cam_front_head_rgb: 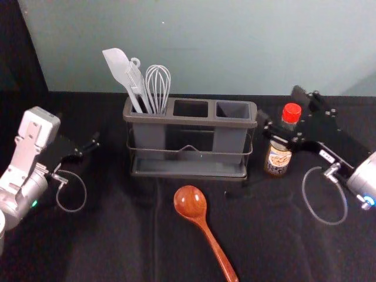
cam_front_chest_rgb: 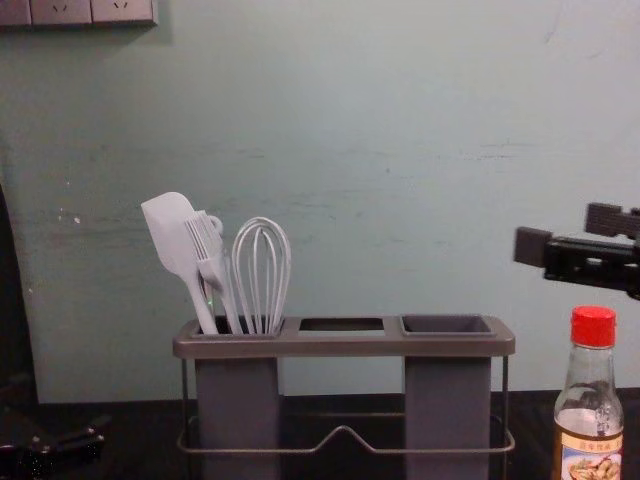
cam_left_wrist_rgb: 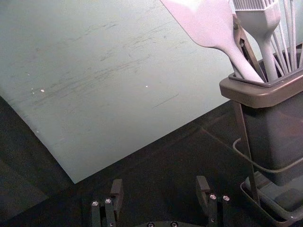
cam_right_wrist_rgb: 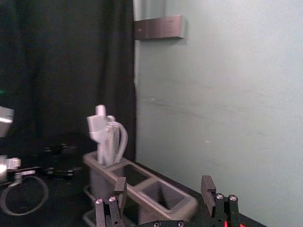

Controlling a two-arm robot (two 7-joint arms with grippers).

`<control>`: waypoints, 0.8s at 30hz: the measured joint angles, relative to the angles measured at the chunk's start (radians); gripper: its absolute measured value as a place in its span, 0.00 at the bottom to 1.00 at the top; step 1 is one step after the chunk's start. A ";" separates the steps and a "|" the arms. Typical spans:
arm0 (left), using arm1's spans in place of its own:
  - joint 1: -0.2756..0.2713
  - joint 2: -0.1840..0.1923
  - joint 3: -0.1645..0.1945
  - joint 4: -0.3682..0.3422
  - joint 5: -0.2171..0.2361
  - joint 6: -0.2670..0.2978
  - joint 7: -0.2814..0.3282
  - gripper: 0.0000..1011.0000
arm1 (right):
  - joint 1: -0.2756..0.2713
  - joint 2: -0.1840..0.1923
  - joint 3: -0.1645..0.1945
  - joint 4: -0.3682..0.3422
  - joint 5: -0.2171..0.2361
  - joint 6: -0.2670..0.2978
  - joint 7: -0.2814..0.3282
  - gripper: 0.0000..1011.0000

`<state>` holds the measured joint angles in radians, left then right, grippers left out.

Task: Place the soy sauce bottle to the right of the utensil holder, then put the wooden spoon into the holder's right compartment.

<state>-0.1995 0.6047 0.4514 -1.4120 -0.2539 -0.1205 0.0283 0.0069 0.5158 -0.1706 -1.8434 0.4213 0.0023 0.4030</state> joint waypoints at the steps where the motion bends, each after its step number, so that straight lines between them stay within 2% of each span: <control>1: 0.000 0.000 0.000 0.000 0.000 0.000 0.000 0.99 | -0.005 0.003 -0.011 -0.016 0.000 0.006 0.000 0.99; 10: 0.000 0.000 0.000 0.000 0.000 0.000 0.000 0.99 | 0.005 0.007 -0.092 -0.051 -0.008 0.043 0.013 0.99; 11: 0.000 0.000 0.000 0.000 0.000 0.000 0.000 0.99 | 0.005 0.007 -0.092 -0.051 -0.008 0.043 0.013 0.99; 16: 0.000 0.000 0.000 0.000 0.000 0.000 0.000 0.99 | 0.020 0.001 -0.146 -0.053 -0.021 0.060 0.017 0.99; 24: 0.000 0.000 0.000 0.000 0.000 0.000 0.000 0.99 | 0.025 -0.005 -0.193 -0.065 -0.035 0.094 0.008 0.99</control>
<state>-0.1995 0.6047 0.4514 -1.4119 -0.2539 -0.1205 0.0283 0.0319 0.5109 -0.3638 -1.9087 0.3861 0.0963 0.4106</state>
